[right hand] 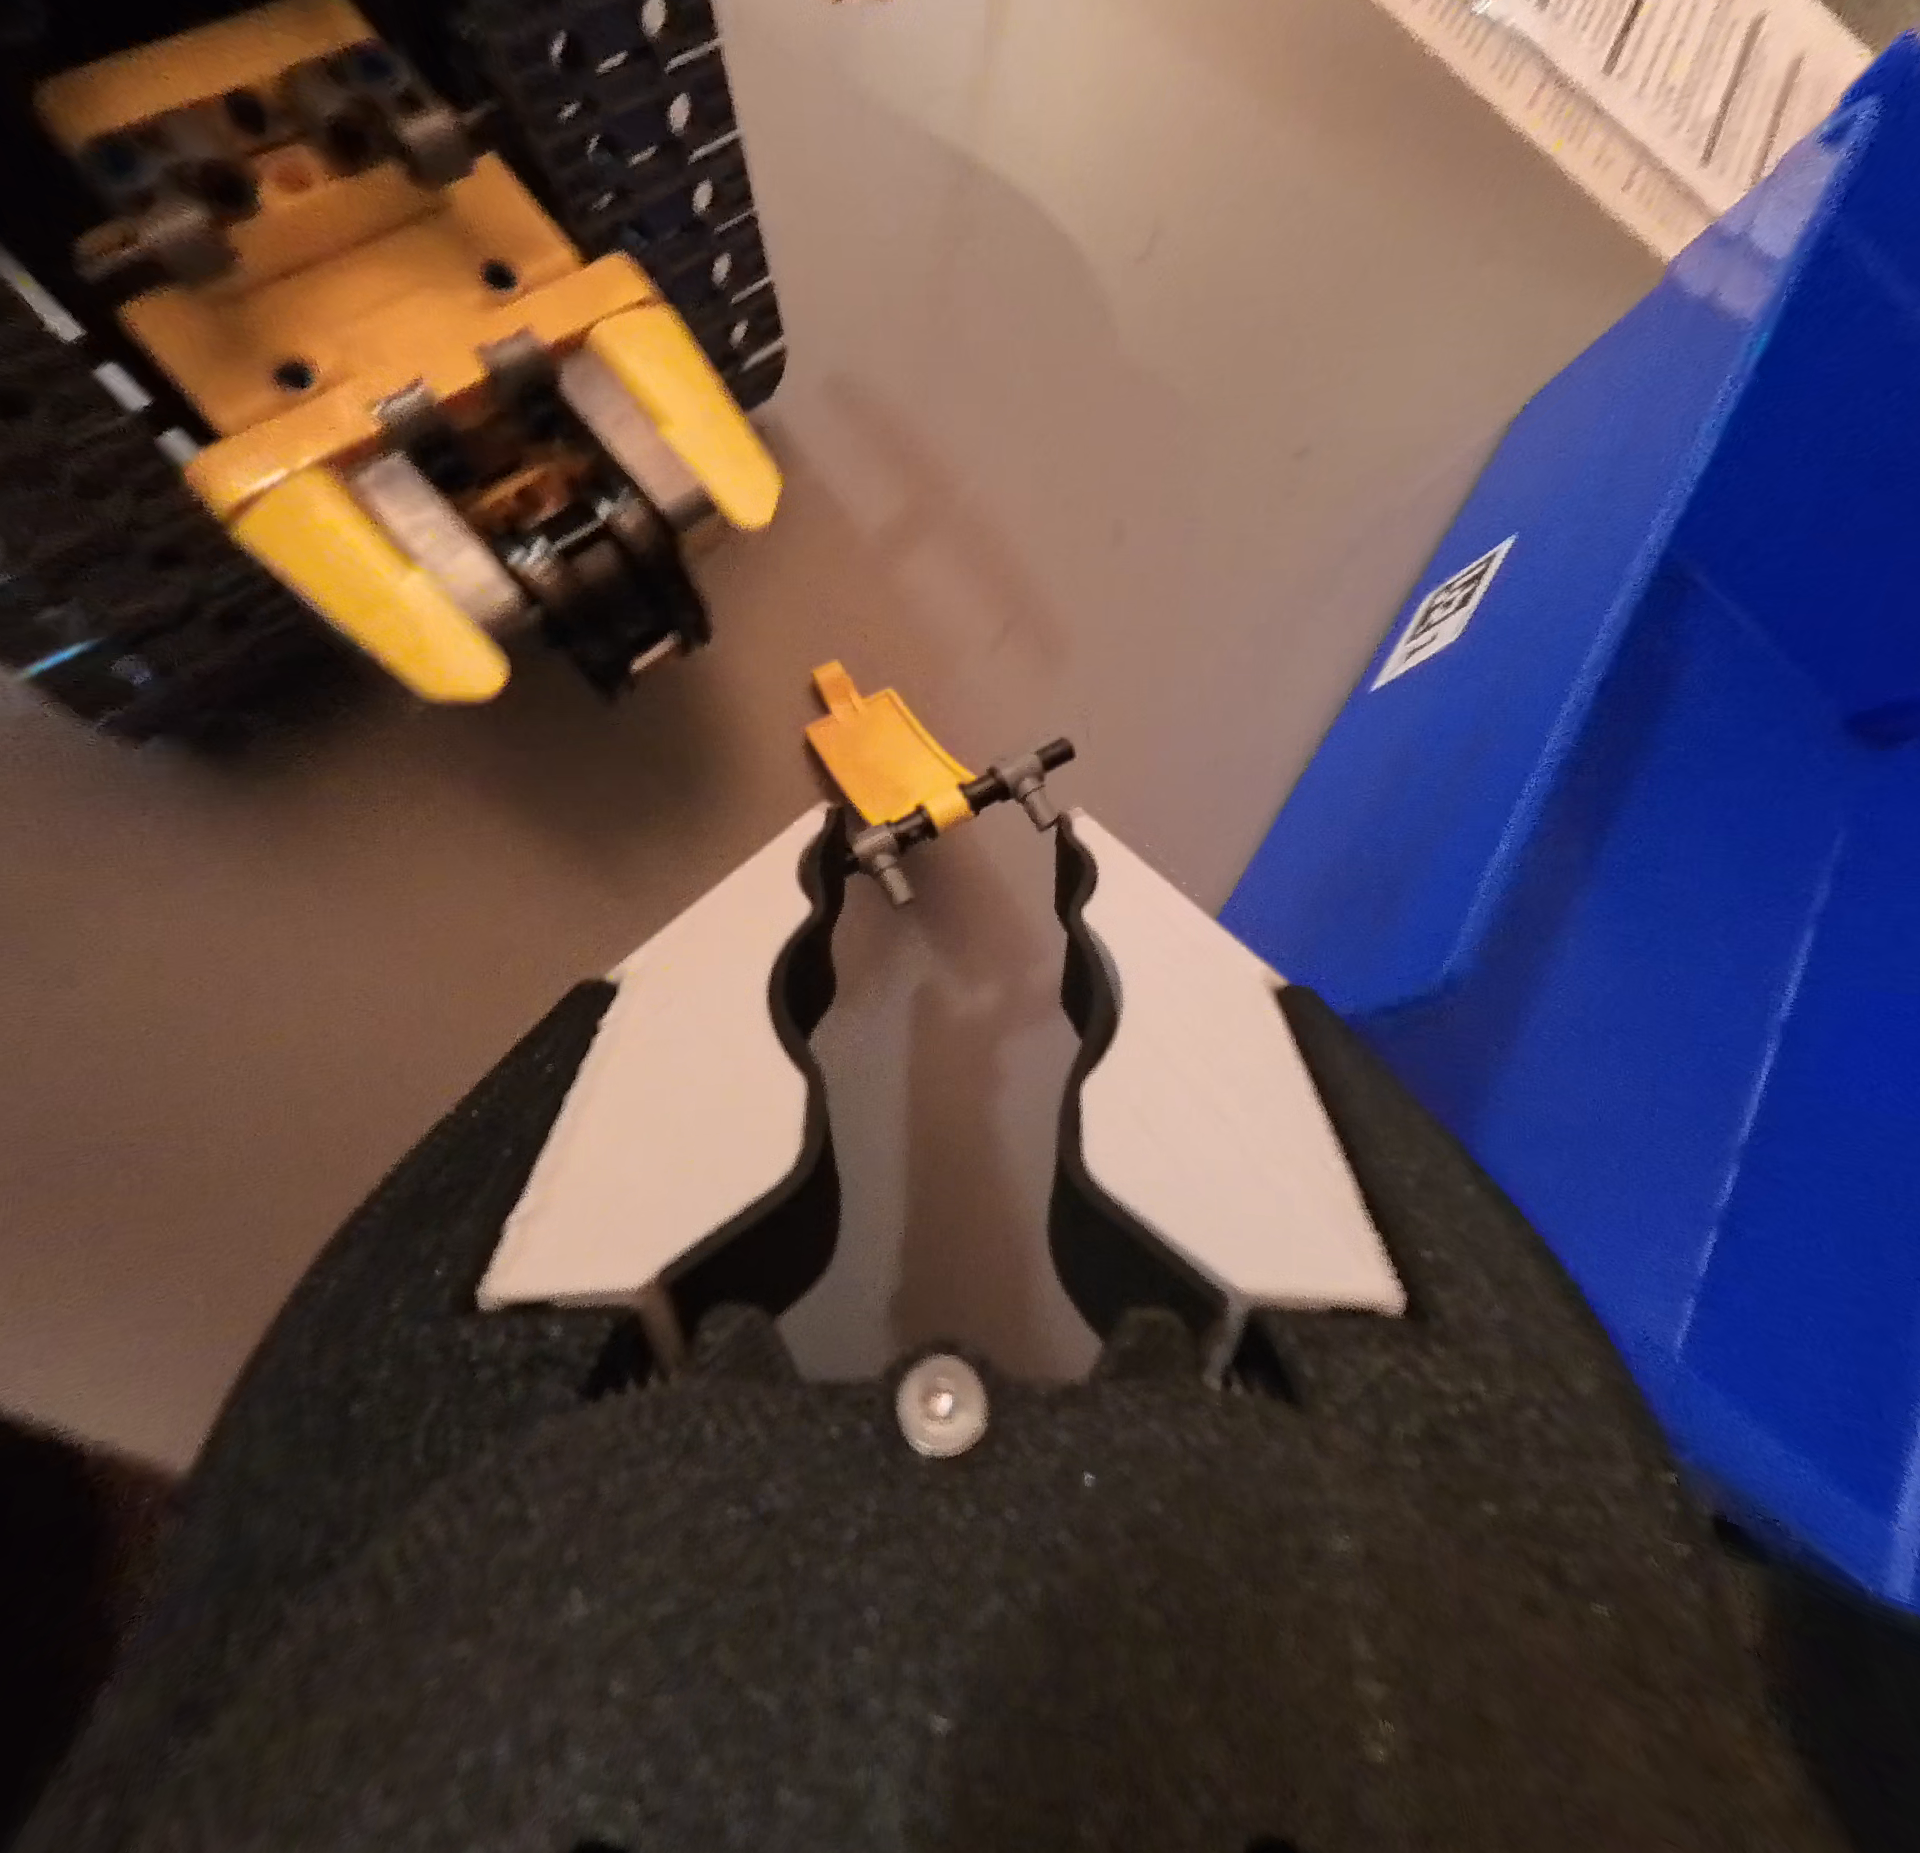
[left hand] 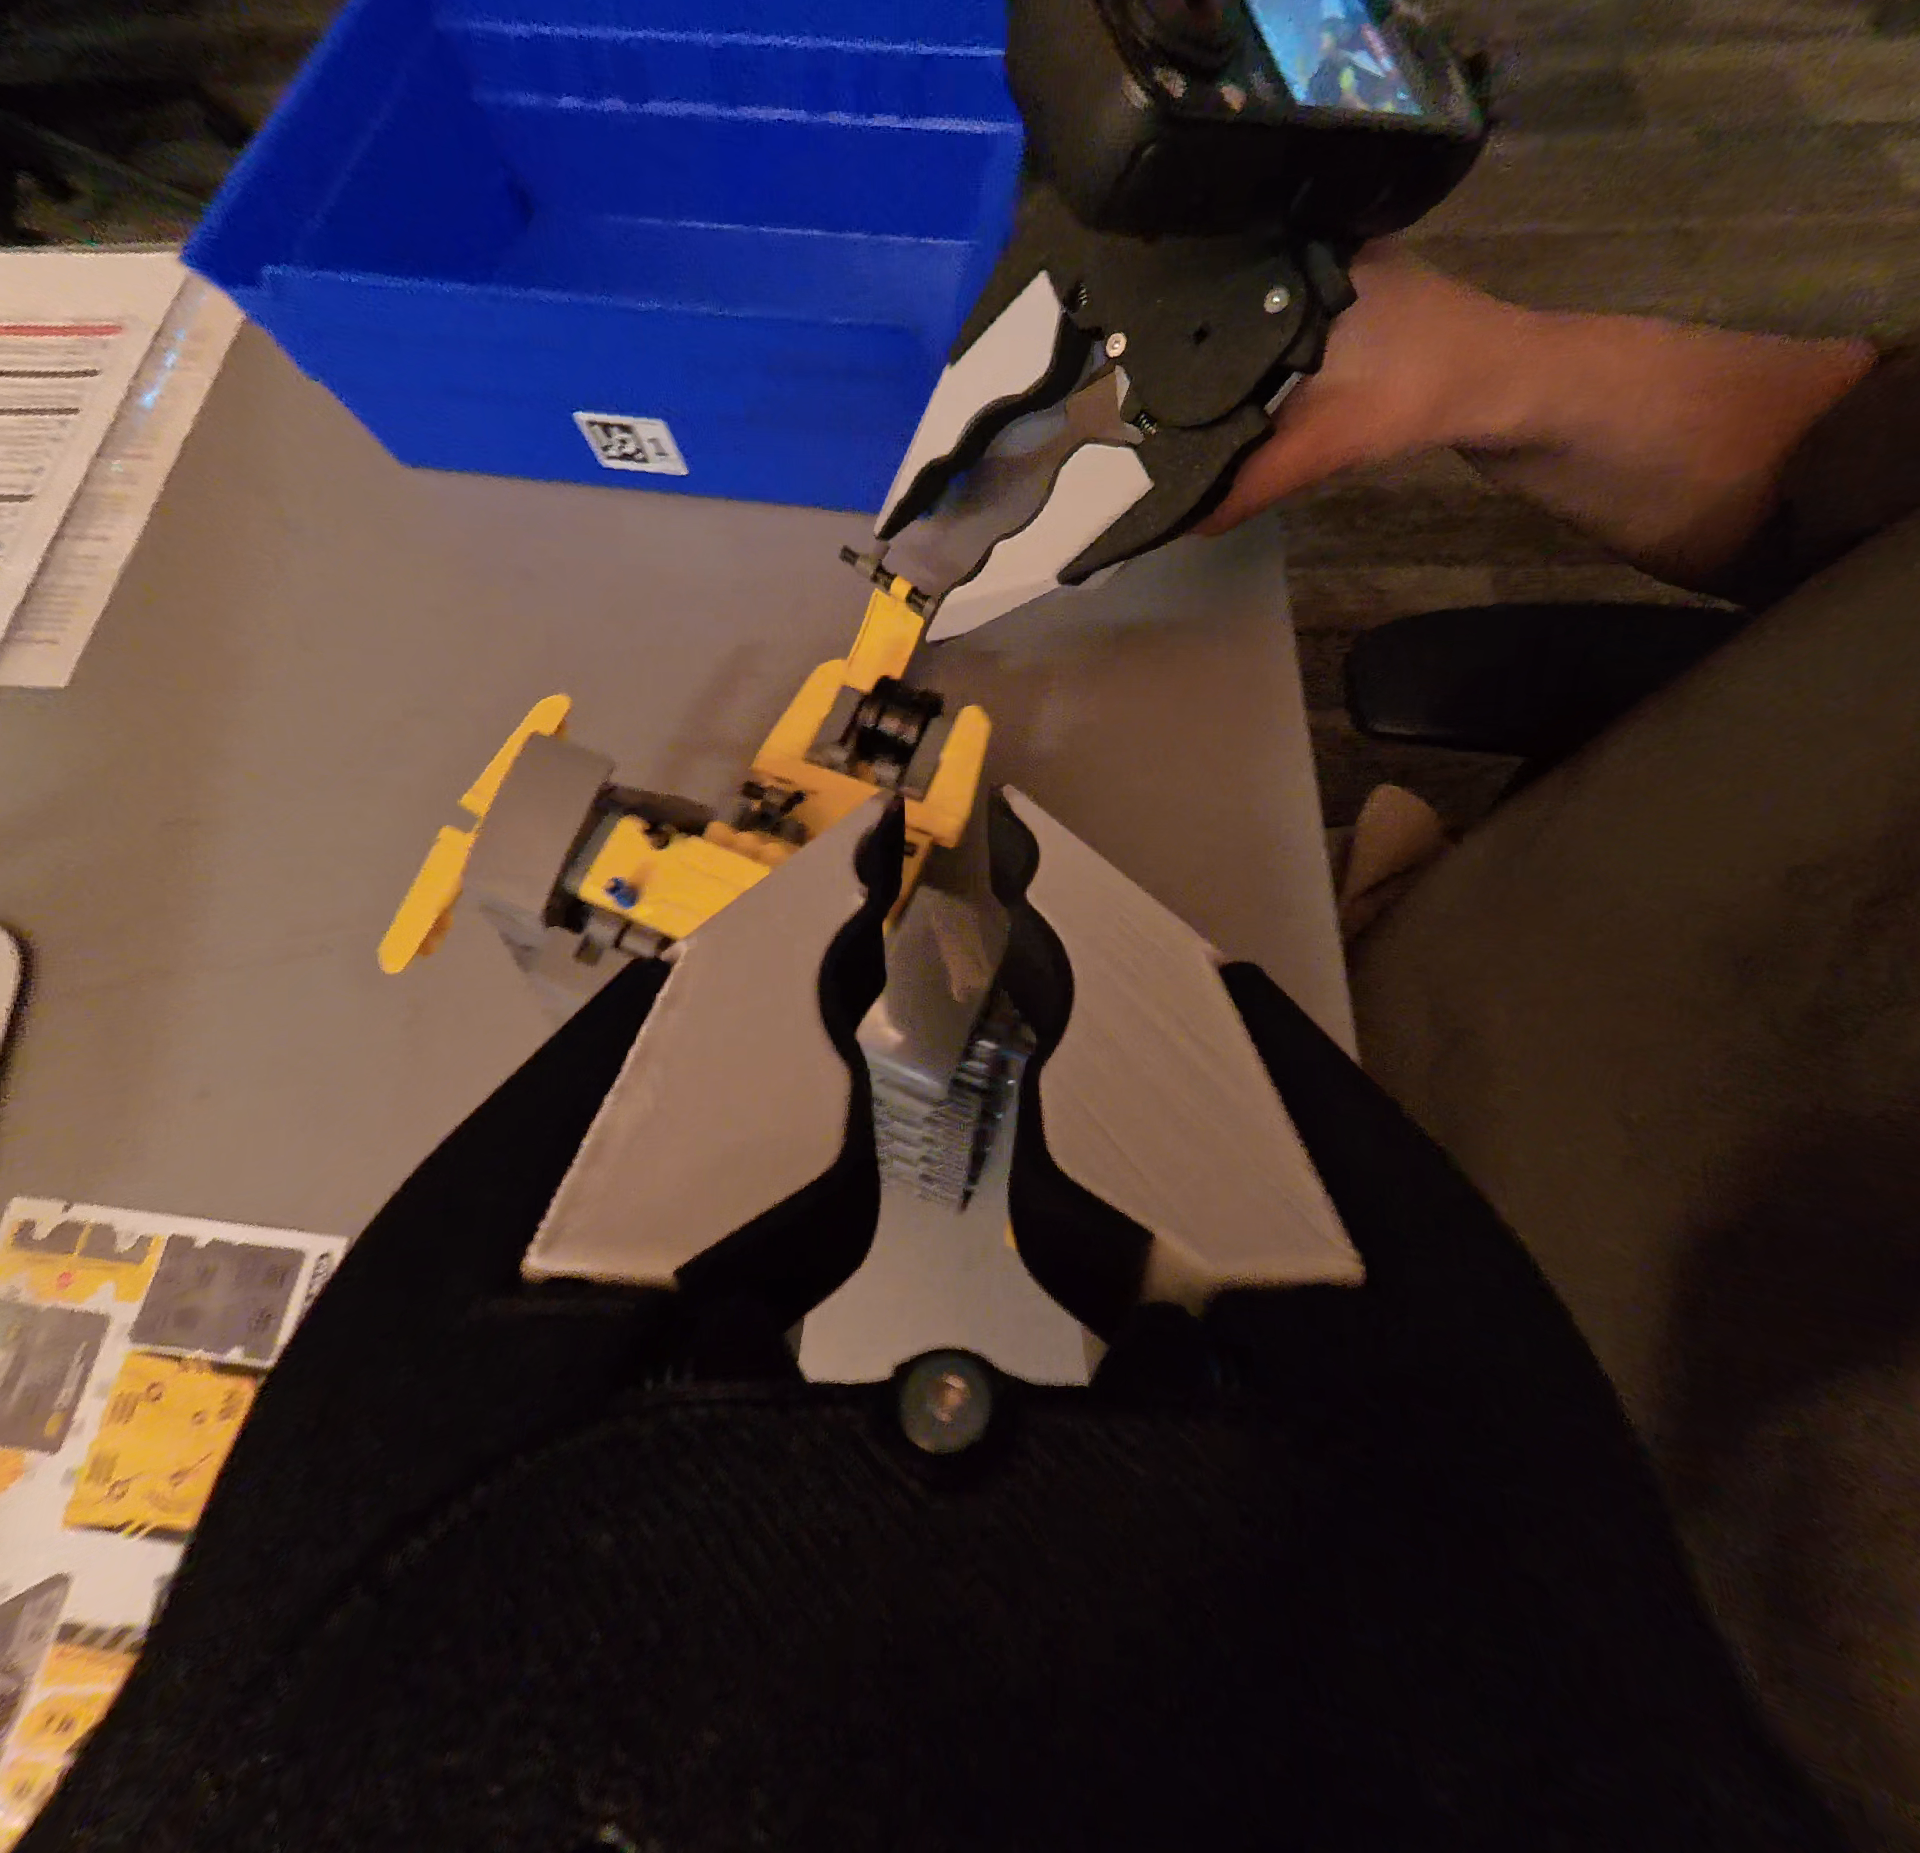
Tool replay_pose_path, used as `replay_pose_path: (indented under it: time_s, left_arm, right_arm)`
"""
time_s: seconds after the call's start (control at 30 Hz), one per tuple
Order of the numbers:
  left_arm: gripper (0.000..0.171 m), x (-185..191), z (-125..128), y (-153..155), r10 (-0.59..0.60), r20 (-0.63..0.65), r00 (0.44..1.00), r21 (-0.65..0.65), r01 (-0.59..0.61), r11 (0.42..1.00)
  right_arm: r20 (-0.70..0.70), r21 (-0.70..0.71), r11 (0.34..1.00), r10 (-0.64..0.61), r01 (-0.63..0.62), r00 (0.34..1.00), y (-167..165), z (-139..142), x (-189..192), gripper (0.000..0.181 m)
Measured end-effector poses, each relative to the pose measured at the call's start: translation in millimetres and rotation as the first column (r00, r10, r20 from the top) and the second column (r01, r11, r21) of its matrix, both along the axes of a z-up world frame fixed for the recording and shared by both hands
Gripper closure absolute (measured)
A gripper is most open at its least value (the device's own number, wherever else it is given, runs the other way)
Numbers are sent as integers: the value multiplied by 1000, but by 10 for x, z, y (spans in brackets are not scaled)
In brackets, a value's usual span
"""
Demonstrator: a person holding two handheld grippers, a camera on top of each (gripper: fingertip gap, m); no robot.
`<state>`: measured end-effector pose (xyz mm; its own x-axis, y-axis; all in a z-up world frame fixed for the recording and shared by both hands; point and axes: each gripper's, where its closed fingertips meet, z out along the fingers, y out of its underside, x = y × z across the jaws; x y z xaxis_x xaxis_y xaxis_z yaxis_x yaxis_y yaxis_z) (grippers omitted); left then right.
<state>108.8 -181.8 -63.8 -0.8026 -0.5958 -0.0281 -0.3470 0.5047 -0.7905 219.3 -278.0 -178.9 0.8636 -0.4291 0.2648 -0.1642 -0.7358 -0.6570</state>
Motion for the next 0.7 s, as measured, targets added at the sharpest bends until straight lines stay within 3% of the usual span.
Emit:
replay_pose_path:
  time_s: [0.13,0.27,0.43,0.6,0.7]
  left_arm:
    - [151,-211,21,-261,-51,-21,998,-59,50,997]
    - [136,-492,24,-658,-85,-39,996,-231,74,970]
    - [100,-633,-235,-1167,-39,-49,998,-302,22,953]
    - [103,-360,-548,-1207,198,86,976,-206,-177,962]
    - [115,-308,-614,-1183,241,112,964,-203,-215,955]
  right_arm:
    - [-42,25,999,39,-38,998,-150,-2,-242,142]
    - [-72,98,993,70,-63,995,-295,170,-467,142]
    - [-199,265,954,196,-140,960,-301,450,-899,142]
    - [-279,411,889,334,-203,900,-189,635,-1264,142]
    - [-303,481,848,399,-222,865,-103,743,-1399,142]
